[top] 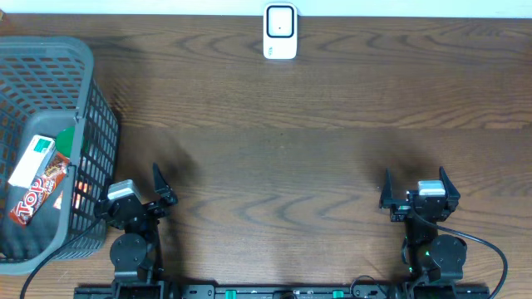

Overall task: Scan the item barcode
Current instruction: 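Move the left gripper over the grey basket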

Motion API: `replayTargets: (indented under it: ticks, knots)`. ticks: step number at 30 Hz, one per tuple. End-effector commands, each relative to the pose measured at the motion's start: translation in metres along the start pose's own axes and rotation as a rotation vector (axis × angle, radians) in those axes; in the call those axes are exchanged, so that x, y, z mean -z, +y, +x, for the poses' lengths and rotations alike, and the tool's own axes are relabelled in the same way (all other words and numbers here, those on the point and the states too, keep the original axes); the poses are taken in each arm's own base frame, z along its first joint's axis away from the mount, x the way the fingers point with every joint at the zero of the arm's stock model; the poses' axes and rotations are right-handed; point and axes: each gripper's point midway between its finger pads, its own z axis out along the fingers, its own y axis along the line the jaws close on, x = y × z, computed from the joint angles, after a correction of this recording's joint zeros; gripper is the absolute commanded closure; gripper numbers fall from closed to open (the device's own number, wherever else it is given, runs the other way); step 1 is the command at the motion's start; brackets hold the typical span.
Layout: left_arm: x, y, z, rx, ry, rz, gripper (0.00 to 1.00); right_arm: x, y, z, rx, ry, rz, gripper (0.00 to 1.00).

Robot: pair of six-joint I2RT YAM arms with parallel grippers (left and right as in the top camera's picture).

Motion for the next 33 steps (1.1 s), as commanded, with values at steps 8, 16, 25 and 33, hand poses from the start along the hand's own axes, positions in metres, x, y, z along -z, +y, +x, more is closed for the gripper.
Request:
replayTargets:
  ticks: [8,16,25,33]
  knots:
    - [-0.001,0.004,0.016,-0.005,0.05,-0.02,0.04,0.0,0.005,0.0,0.015,-0.001,-0.023,0.01]
    - [-0.001,0.003,0.006,-0.025,0.011,-0.015,0.04,0.0,0.005,0.0,0.015,-0.001,-0.023,0.01]
    - [0.002,-0.03,-0.003,0.068,-0.012,0.174,0.04,0.0,0.005,0.0,0.015,-0.001,-0.023,0.01]
    - [0.047,-0.121,0.014,0.078,0.139,0.768,0.04,0.0,0.005,0.0,0.015,-0.001,-0.023,0.01]
